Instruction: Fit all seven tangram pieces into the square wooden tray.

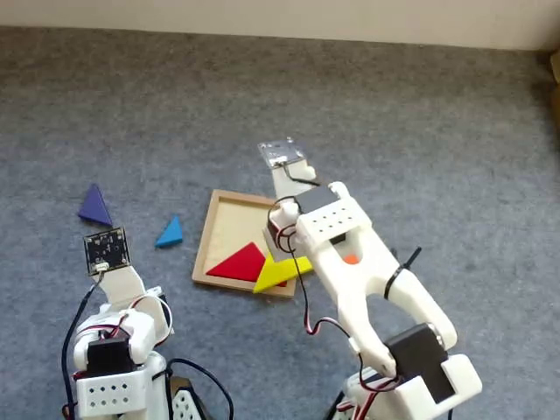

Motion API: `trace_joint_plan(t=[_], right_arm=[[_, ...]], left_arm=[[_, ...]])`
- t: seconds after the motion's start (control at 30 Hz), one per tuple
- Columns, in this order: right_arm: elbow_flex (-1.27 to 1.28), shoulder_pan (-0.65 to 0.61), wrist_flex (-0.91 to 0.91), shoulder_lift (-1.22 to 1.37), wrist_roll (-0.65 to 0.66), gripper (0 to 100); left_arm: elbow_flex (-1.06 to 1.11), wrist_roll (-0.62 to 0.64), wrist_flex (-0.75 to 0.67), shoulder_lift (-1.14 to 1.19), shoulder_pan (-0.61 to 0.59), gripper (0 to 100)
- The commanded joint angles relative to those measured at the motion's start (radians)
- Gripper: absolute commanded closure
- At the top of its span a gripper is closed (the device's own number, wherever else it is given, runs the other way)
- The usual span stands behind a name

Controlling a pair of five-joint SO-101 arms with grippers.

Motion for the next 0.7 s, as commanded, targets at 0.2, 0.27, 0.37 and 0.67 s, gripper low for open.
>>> trace_joint_plan(t=[0.2,0.27,0.37,0.67], right_arm=[[0.002,-0.067,-0.084,0.176,-0.012,99.5],[-0.036,-0.067,-0.081,0.223,-0.008,99.5],[-0.087,-0.074,-0.077,0.259,-0.006,99.5],[-0.142,-0.111,-0.064,0.259,0.091,99.5]], left_arm=[[0.019,0.008,0.002,-0.039,-0.015,99],[0.019,0.008,0.002,-0.039,-0.015,99],[0.019,0.008,0.002,-0.039,-0.015,99],[0.019,0.008,0.002,-0.039,-0.015,99]])
